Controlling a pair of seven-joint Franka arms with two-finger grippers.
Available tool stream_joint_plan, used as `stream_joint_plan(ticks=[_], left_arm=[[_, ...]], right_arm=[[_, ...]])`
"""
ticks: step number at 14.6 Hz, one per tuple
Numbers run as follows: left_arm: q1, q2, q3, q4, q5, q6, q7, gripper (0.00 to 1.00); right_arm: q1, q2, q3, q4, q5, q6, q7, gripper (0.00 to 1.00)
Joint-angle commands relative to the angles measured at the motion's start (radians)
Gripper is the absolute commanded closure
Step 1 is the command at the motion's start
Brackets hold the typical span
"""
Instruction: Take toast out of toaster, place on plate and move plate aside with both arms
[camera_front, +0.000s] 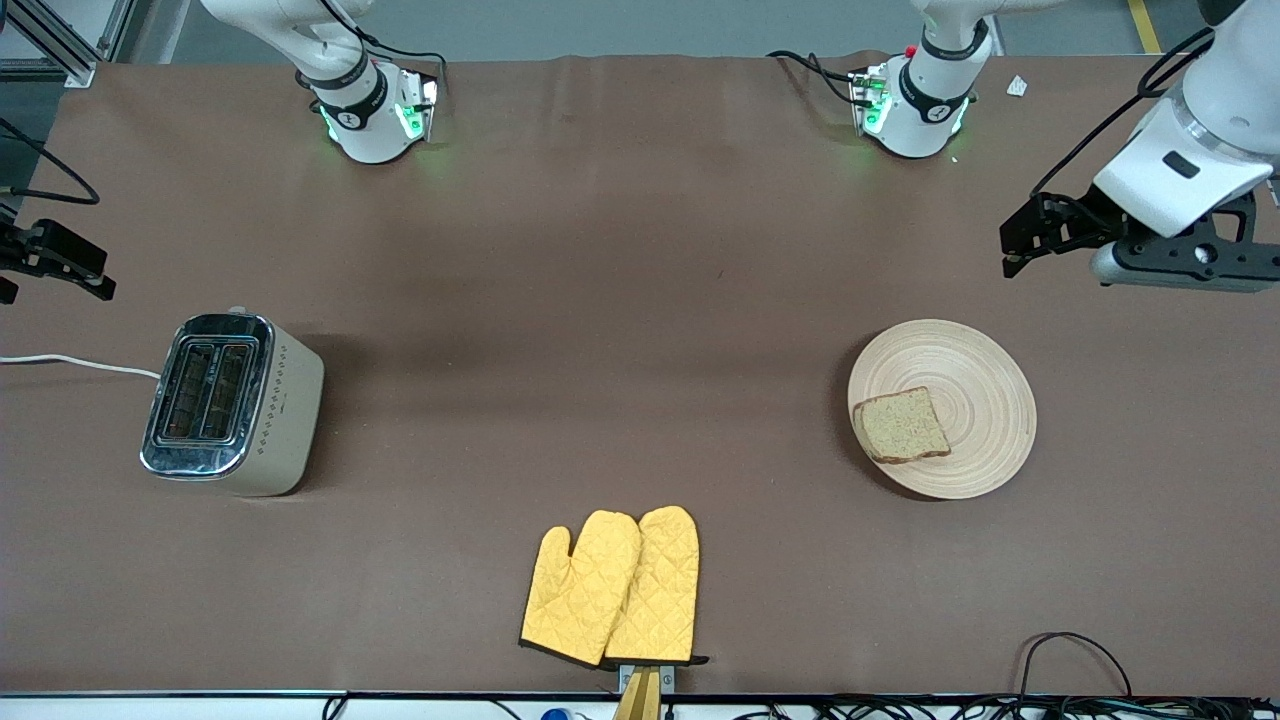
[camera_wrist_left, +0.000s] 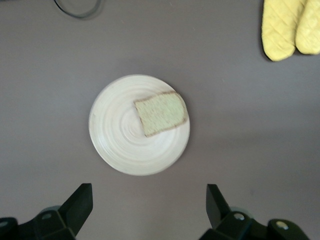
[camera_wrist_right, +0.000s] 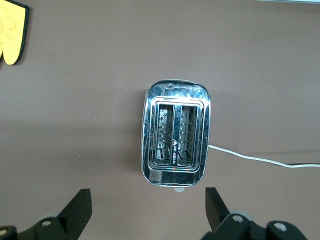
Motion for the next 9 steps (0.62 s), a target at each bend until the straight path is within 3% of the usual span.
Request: stream_joint_plan(ticks=[1,4,9], left_arm=[[0.012,-0.077,-0.002,-0.122,0.023,0.075,0.037,0.00],[0.009,-0.061,0.000,-0.086,0.015,0.029,0.086,0.00],[0.011,0.022,0.004,0.088,0.011,-0.143,0.082,0.00]], right_arm=[[0.013,0.002,-0.014,0.011,0.017,-0.011,-0.011,0.00],[0.019,0.002,-0.014,0.011,0.017,-0.009,-0.009,0.00],[0.020,0.002,-0.014,0.009,0.017,-0.011,-0.007,0.00]])
